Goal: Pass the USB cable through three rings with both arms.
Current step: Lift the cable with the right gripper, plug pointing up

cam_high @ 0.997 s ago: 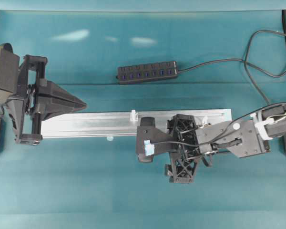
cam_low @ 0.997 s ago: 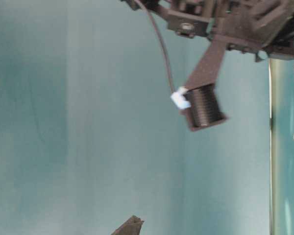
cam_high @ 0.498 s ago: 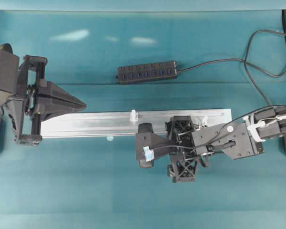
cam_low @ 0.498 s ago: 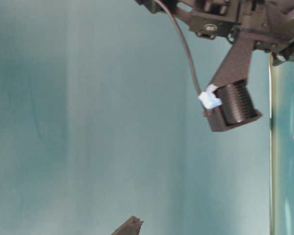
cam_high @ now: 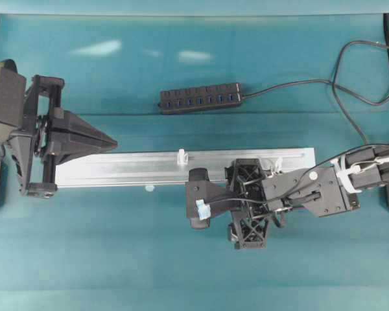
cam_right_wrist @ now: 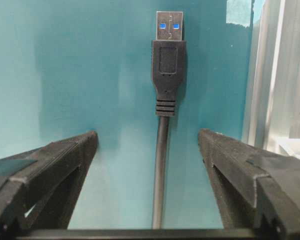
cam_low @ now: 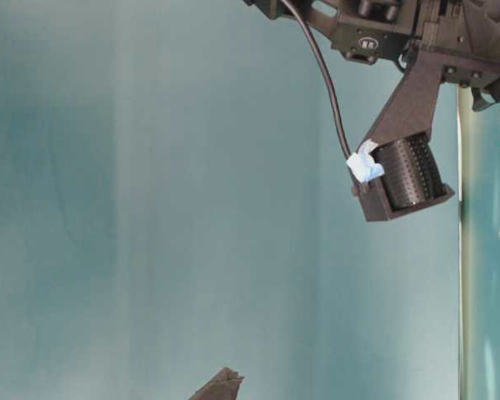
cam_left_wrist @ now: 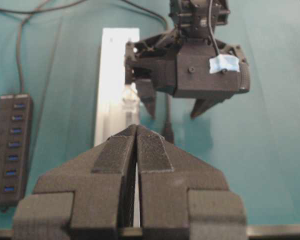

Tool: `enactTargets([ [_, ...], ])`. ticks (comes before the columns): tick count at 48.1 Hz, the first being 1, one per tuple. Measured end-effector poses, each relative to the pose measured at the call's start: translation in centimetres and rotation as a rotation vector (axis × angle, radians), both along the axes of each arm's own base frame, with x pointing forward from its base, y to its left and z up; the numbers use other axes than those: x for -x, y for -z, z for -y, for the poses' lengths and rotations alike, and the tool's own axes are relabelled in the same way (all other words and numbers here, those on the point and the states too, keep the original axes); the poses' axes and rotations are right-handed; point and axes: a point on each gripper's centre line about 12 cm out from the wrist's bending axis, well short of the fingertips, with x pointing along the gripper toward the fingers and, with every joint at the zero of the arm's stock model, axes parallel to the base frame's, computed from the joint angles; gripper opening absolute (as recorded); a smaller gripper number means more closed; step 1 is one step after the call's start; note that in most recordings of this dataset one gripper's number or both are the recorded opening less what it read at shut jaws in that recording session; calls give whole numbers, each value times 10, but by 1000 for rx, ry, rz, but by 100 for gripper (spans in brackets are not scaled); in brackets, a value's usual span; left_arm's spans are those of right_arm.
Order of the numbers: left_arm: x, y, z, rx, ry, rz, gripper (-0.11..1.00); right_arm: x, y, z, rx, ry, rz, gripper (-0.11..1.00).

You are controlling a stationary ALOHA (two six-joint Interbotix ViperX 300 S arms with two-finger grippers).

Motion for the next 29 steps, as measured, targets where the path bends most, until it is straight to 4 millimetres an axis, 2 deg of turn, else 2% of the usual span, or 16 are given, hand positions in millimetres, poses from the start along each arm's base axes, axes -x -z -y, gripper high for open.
enactTargets([
  [6, 0, 0, 0, 1, 1, 0, 2, 0, 0, 0, 1, -1, 2, 60],
  [15, 0, 0, 1, 1, 4, 2, 2, 0, 0, 0, 0, 0, -1, 52],
  [29, 0, 0, 5, 1, 17, 2, 2, 1, -1, -2, -2, -4, 0, 10],
])
